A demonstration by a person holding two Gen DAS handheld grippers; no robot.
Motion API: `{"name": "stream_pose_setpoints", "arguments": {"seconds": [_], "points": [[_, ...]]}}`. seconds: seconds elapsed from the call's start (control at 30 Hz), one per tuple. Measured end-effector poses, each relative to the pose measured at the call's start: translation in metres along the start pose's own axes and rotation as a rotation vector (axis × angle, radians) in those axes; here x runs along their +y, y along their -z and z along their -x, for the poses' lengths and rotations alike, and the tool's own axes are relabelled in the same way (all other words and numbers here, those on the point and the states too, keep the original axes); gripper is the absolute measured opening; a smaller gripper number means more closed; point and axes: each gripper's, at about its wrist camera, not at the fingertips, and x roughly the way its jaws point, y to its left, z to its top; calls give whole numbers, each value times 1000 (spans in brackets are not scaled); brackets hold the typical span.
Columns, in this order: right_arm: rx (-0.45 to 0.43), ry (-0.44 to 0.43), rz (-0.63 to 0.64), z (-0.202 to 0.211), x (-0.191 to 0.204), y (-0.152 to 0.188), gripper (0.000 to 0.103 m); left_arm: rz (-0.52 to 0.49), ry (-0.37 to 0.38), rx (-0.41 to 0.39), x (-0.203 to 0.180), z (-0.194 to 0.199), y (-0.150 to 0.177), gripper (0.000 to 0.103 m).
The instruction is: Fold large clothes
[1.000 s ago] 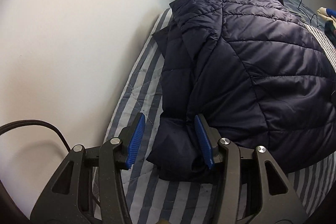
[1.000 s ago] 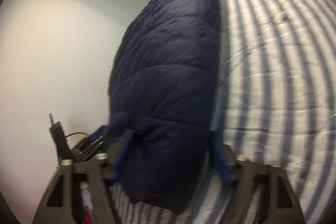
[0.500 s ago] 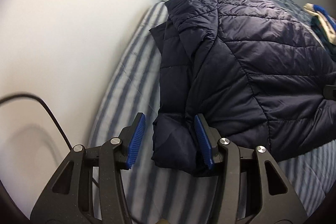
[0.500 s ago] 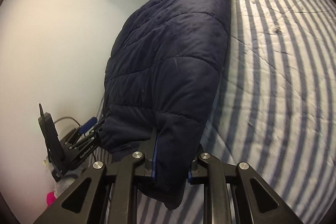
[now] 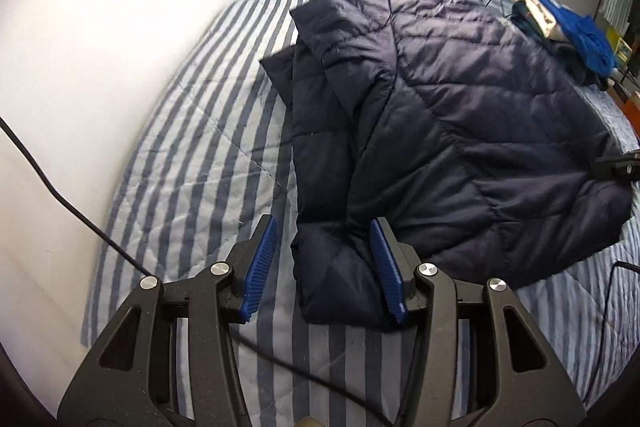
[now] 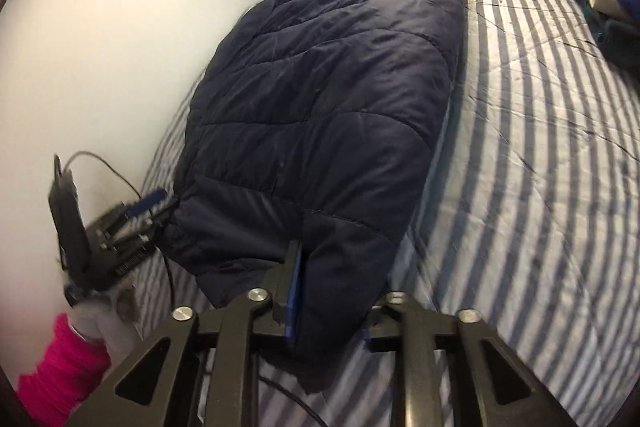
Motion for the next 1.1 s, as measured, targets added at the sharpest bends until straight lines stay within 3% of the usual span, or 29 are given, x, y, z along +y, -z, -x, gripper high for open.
{"name": "stream_pose_setpoints", "arguments": {"seconds": [0.03,0.1,0.17,0.27,0.37,0.47,0.57,0.7,0.87,0.97,1.1], "points": [[17,9,15,5,1,2,53,2,6,-15,2,9,-2,50],[-21,-8,60,25,6,7,53,11,13,-46,8,22,-7,50],[-120,-19,109,50,6,6,53,22,26,-78,14,36,-16,50],[-293,32,102,71,-4,-15,53,30,30,-91,18,36,-47,50],[-398,104,80,65,-7,-50,40,-1,10,-132,8,27,-85,50],[-456,172,131,50,-2,-82,38,-29,13,-146,-2,9,-112,50],[-454,226,142,29,-7,-120,38,-73,-26,-138,-13,-22,-133,50],[-458,211,82,1,-33,-164,38,-56,-42,-89,-10,-59,-138,50],[-399,215,84,-36,-41,-184,36,4,-4,-43,6,-97,-121,50],[-343,255,121,-67,-36,-187,34,-22,-8,-62,5,-104,-115,50],[-316,273,114,-78,-35,-193,35,-2,23,-42,12,-106,-118,51]]}}
